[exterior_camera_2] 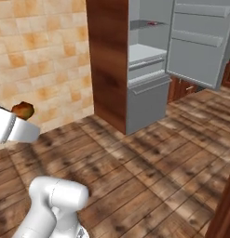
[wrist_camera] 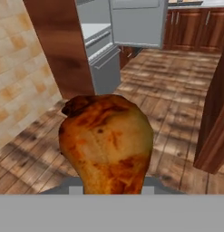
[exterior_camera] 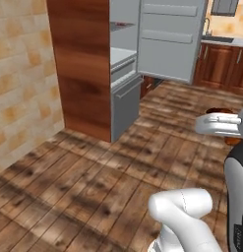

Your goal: Gather the corn and squash from the fridge and place them on a tray on the dining counter. Then gather the chicken drumstick and steak from the fridge and place them on the other tray.

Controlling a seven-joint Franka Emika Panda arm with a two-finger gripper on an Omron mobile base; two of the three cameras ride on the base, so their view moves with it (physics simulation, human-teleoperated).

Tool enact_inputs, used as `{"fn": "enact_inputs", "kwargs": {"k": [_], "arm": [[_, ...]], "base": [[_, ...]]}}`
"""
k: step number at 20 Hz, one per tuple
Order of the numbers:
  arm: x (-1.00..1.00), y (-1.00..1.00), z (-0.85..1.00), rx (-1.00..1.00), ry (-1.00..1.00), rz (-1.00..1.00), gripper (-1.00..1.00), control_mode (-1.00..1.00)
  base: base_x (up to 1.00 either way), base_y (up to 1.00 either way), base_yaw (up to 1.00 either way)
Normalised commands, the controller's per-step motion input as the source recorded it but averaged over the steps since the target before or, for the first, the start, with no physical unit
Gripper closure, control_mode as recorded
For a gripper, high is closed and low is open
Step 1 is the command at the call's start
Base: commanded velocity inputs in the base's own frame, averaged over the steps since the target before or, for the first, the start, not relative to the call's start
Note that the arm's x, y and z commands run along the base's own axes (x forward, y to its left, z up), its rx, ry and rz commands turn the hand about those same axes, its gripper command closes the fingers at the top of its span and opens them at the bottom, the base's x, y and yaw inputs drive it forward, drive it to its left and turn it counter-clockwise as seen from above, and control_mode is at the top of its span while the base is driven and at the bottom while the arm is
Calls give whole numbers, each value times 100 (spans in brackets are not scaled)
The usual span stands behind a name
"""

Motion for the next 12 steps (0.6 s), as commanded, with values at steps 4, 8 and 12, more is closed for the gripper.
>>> {"fn": "enact_inputs", "kwargs": {"k": [4, 8, 12], "arm": [[0, 0, 0, 0, 0, 0, 100, 100], [0, 0, 0, 0, 0, 0, 100, 100], [0, 0, 0, 0, 0, 0, 100, 100]], "base": [[-59, -15, -13], [-72, -13, -17], [-31, -5, -8]]}}
